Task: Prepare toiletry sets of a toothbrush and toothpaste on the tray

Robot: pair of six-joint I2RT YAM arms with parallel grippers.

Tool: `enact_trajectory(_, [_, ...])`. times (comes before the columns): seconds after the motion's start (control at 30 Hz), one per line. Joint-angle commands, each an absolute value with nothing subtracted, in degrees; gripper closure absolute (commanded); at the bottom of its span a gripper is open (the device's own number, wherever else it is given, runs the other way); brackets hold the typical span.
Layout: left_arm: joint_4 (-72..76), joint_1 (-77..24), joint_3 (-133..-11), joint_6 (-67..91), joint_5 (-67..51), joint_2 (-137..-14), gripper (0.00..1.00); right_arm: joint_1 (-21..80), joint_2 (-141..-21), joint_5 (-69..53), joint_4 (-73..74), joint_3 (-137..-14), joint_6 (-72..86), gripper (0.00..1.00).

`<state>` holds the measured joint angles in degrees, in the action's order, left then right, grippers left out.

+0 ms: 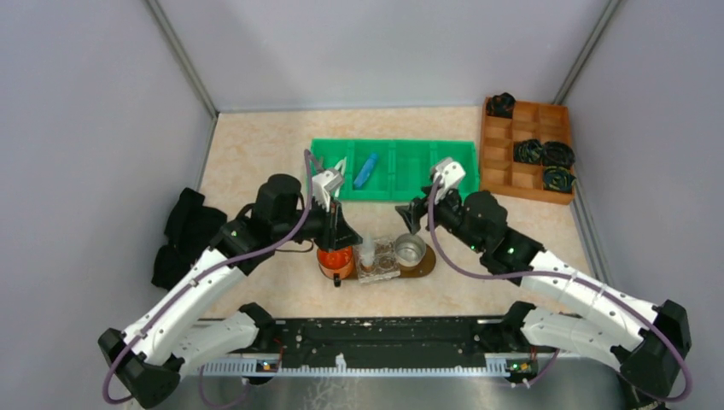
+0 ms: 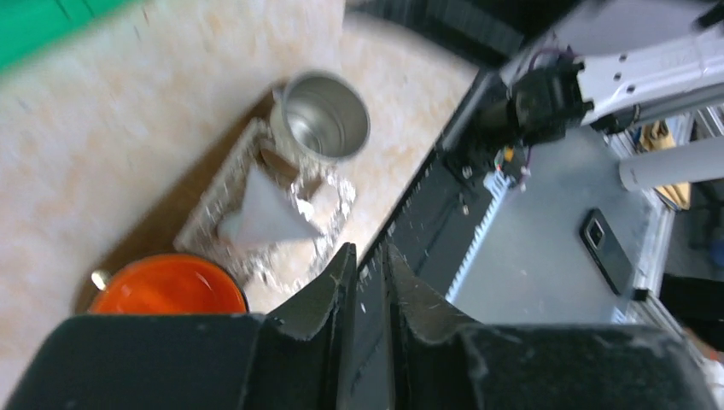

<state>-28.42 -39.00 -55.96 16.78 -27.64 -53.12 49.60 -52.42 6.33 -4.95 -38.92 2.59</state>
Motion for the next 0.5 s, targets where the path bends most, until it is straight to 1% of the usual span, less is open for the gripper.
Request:
enact_trajectory(0.0, [-34.4,-39.7,-51.3,21.2,-30.2,-50.1,0.72,42.9,-52.7,9.9,0.6,-46.3,11.5,0.21])
enact_trajectory(0.13, [-37.5,-39.9,-50.6,22.0,-31.5,-48.9,0.58,35.6,-53.8,8.7,6.7,-49.4,17.3,0.22])
enact_trajectory(0.17, [-38.1,-39.9,-50.3,22.3,-31.9,-48.6,0.53,34.5,-54.3,8.9,7.7,-49.7,17.9,0.22])
enact_trajectory(0.2, [-38.5,-40.0,-49.9,22.6,-32.3,-48.3,0.43,33.7,-54.7,8.9,8.3,-49.7,18.1,0.23])
enact_trajectory(0.27, [-39.7,-40.3,-49.0,23.1,-32.6,-47.7,0.36,32.9,-55.5,8.9,8.8,-49.5,18.7,0.23])
enact_trajectory(0.33, [-41.2,-40.7,-48.4,23.6,-32.9,-46.9,0.34,32.6,-56.1,8.5,8.5,-48.9,19.4,0.23])
enact_trajectory(0.47, [-43.0,-42.6,-46.6,26.2,-32.3,-45.9,0.45,32.3,-57.3,7.5,7.6,-47.9,20.2,0.23])
